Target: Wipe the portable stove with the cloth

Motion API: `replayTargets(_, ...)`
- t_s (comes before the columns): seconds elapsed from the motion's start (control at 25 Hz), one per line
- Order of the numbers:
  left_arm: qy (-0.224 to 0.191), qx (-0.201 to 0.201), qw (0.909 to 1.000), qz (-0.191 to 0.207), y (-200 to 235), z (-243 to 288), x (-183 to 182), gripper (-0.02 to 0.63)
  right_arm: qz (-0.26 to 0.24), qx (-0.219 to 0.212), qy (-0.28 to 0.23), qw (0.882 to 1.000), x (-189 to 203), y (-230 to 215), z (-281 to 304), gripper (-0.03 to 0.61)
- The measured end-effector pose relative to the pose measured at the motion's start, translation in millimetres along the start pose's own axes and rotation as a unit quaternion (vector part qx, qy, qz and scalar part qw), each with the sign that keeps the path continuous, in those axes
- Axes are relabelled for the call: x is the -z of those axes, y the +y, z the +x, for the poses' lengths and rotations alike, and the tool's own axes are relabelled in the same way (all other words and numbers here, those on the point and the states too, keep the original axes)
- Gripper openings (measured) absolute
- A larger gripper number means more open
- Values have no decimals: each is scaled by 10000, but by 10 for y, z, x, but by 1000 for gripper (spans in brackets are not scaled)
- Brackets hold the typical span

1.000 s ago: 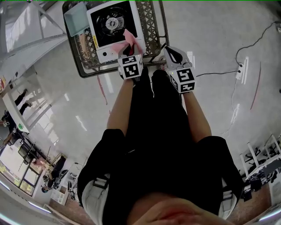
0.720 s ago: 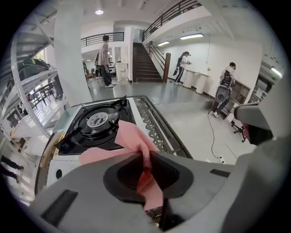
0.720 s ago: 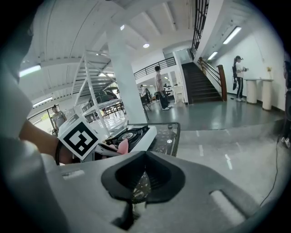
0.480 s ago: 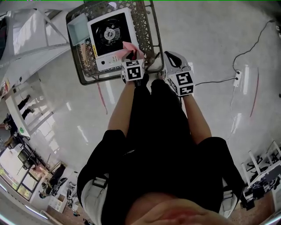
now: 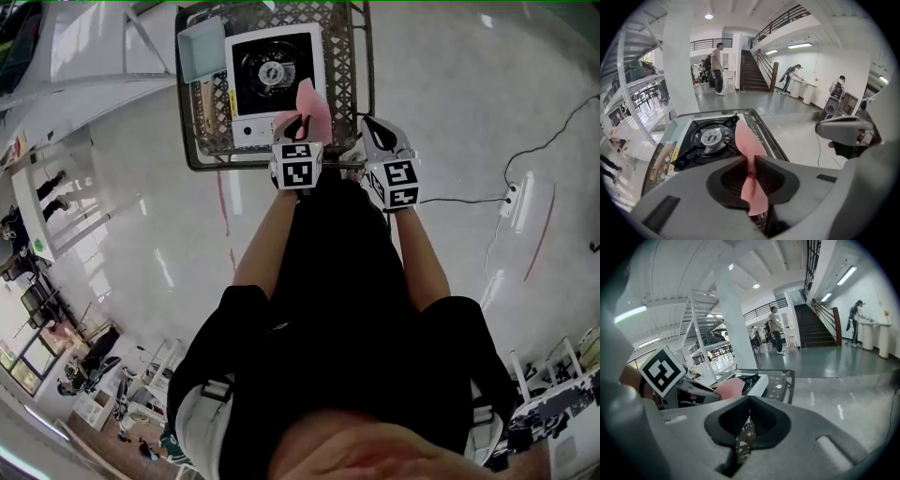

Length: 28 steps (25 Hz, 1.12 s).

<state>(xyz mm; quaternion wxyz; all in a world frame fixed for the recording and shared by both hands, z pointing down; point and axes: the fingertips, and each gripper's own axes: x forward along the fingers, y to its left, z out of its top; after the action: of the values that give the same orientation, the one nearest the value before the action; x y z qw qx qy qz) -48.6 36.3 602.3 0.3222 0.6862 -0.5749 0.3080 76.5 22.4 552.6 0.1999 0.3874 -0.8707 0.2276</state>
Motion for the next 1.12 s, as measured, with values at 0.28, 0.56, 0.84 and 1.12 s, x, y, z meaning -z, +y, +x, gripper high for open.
replayTargets(0.28,-285,-607,9956,-651,977,-270,-198,47,-414,-674,43,9969,-402,603,673,3)
replayTargets(0.56,-307,-1198,9874,-992,2020,-398,-274,47,-759,-1054,179,9914,-725,1055,1193,3)
replayTargets(0.84,41,-1156,9905,-740,2488,-112,-209,48,-902,-889,411,9911,-839,1068,1455,3)
replayTargets(1.12,319,-790,9945,-617,2401,210,-95,48,-905,-682,612,9917,-780,911,1481,3)
